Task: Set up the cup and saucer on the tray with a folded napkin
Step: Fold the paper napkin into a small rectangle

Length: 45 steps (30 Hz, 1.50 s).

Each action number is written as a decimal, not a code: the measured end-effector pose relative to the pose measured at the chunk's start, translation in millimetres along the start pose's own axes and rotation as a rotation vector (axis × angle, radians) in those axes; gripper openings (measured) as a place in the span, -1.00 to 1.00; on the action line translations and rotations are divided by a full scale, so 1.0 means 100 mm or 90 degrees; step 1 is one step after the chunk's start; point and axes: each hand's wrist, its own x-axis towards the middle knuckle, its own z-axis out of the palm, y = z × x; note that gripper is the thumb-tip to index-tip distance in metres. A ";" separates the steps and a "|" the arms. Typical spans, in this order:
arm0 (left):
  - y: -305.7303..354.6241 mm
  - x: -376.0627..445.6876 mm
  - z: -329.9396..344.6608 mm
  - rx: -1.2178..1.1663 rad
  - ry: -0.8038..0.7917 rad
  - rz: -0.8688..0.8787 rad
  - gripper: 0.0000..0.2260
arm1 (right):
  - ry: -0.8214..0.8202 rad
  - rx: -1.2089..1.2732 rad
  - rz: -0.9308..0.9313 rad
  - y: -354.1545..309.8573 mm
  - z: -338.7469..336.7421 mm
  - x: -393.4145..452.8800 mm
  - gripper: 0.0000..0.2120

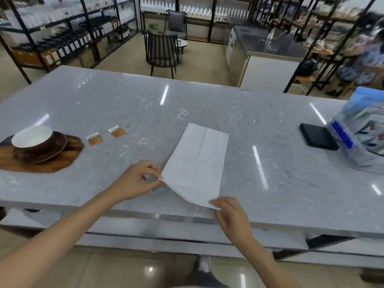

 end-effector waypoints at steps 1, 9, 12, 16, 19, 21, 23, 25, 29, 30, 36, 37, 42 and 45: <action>0.01 -0.08 -0.01 0.006 -0.022 0.016 -0.90 | -0.005 0.022 0.014 0.00 -0.10 -0.04 -0.71; 0.33 -0.28 -0.07 -0.053 -0.078 0.022 -0.95 | -0.082 0.190 0.098 -0.27 -1.03 0.09 -0.82; 0.46 -0.21 -0.08 -0.121 0.002 -0.016 -0.91 | -0.055 0.223 0.128 -0.27 -1.19 0.28 -0.90; 0.47 0.14 -0.10 -0.197 0.079 -0.033 -0.92 | 0.007 0.290 0.178 -0.19 -1.19 0.65 -0.86; 0.36 0.58 -0.08 -0.253 0.125 -0.076 -0.92 | 0.039 0.325 0.208 -0.04 -1.07 1.00 -0.93; 0.25 0.92 -0.03 -0.256 0.147 -0.094 -0.92 | 0.056 0.320 0.215 0.09 -0.98 1.24 -0.85; 0.11 1.24 0.04 -0.240 0.162 -0.113 -0.93 | 0.058 0.289 0.206 0.25 -0.88 1.49 -0.75; -0.04 1.52 0.13 -0.217 0.168 -0.139 -0.93 | 0.053 0.255 0.197 0.42 -0.77 1.73 -0.69; -0.35 1.96 0.34 -0.175 0.167 -0.196 -0.90 | 0.022 0.222 0.217 0.82 -0.45 2.13 -0.69; -0.41 2.04 0.38 -0.169 0.167 -0.218 -0.90 | 0.006 0.212 0.227 0.92 -0.35 2.20 -0.69; -0.65 2.16 0.60 -0.114 0.163 -0.306 -0.90 | -0.051 0.200 0.312 1.33 0.16 2.34 -0.73; -0.66 2.17 0.61 -0.113 0.165 -0.314 -0.91 | -0.043 0.197 0.317 1.35 0.21 2.34 -0.74; -0.71 2.21 0.67 -0.053 0.163 -0.333 -0.79 | -0.020 0.207 0.368 1.38 0.31 2.33 -0.80; -0.73 2.25 0.72 -0.010 0.171 -0.348 -0.78 | -0.017 0.222 0.383 1.36 0.31 2.32 -0.82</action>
